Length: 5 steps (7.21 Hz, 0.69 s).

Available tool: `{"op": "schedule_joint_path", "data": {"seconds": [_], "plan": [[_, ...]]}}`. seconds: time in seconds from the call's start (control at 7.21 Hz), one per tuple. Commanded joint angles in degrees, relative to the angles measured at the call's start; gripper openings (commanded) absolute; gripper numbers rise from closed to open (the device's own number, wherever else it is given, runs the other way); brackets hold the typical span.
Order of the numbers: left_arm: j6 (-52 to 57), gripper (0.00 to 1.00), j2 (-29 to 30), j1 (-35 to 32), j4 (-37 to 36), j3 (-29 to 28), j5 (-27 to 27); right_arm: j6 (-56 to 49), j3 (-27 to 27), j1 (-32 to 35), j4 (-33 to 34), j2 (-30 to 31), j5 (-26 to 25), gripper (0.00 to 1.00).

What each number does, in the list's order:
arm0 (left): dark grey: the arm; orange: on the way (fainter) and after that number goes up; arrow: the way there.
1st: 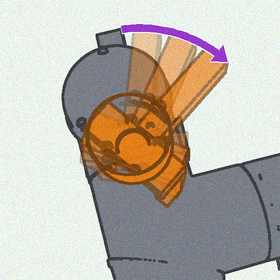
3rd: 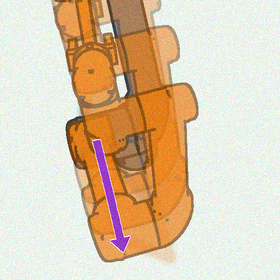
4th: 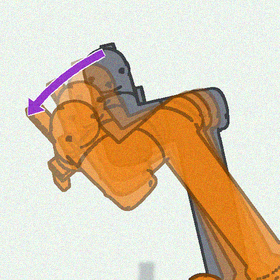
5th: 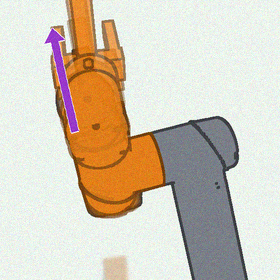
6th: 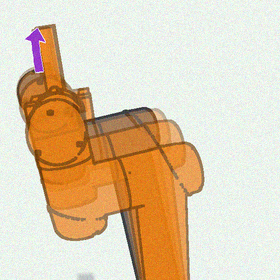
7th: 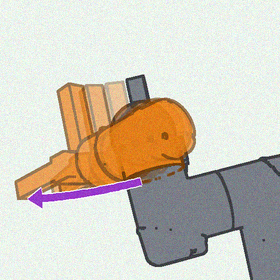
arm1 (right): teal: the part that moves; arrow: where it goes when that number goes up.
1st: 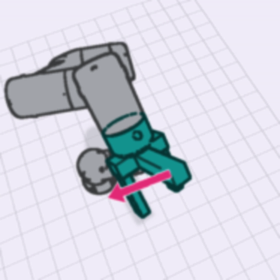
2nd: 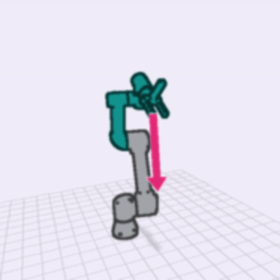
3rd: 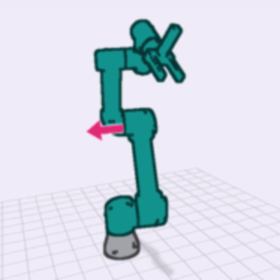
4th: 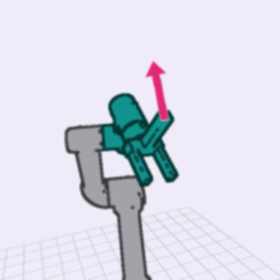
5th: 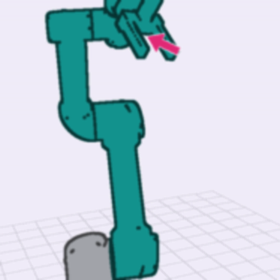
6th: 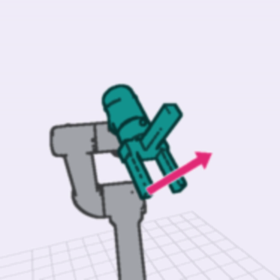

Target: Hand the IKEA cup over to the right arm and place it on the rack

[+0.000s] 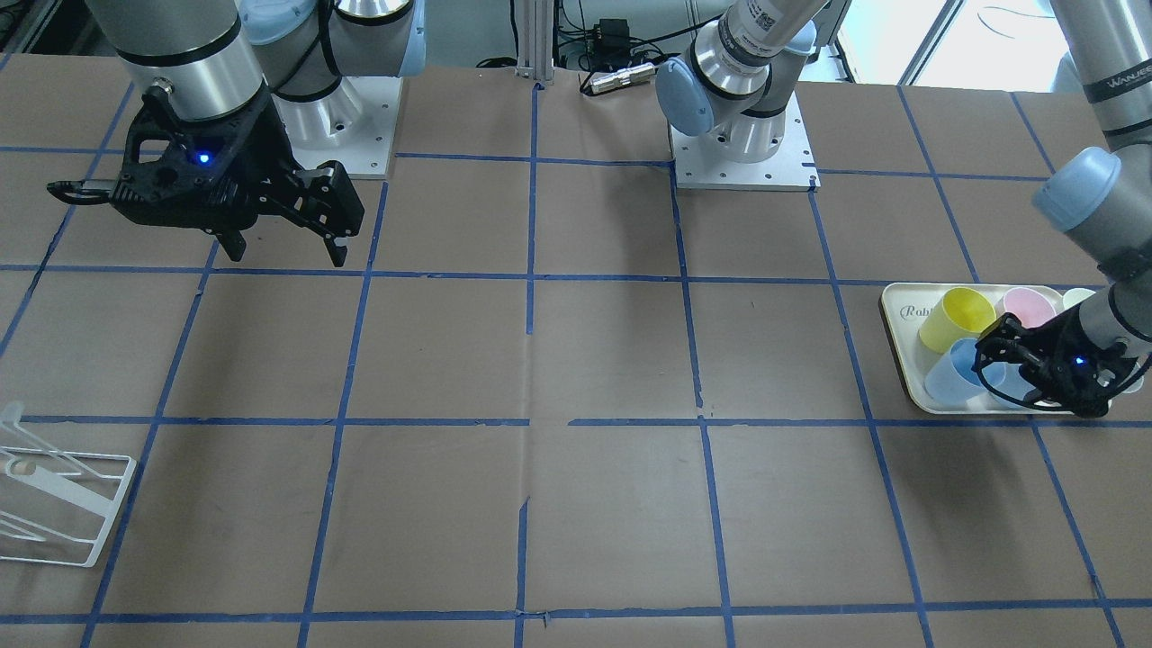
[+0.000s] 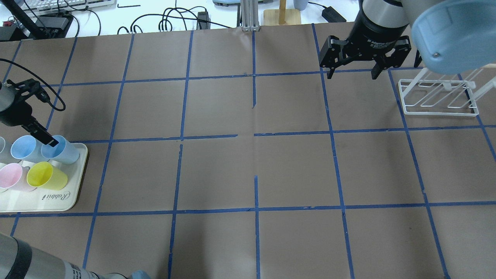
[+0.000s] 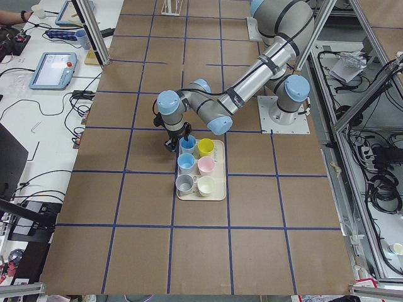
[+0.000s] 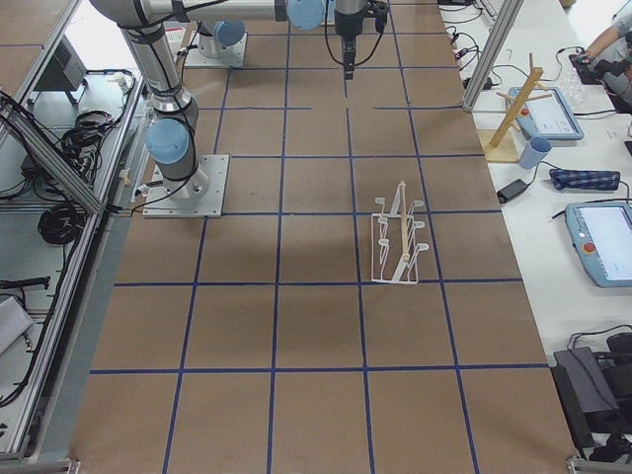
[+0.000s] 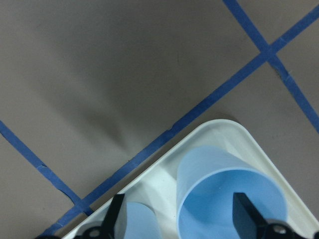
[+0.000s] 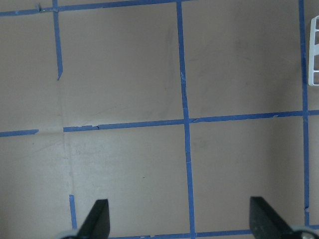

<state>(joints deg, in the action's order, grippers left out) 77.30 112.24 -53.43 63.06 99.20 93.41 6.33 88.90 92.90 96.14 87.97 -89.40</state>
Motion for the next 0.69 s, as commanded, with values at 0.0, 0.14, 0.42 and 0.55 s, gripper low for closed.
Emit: {"op": "schedule_joint_path", "data": {"seconds": [0.0,0.14,0.42,0.55], "plan": [[1.1,0.78,1.31,-0.1,-0.04,0.03,0.29,0.0,0.05,0.0,0.01,0.0,0.02,1.0],[1.1,0.78,1.49,-0.1,0.04,0.12,0.2,0.0,0.05,0.0,0.01,0.0,0.02,1.0],[1.1,0.72,1.58,-0.1,0.13,0.21,0.29,0.0,-0.04,0.0,0.01,0.0,-0.07,1.0],[1.1,0.69,2.1,-0.1,0.05,0.12,0.37,0.0,-0.04,0.0,0.01,0.0,0.02,1.0]]}}
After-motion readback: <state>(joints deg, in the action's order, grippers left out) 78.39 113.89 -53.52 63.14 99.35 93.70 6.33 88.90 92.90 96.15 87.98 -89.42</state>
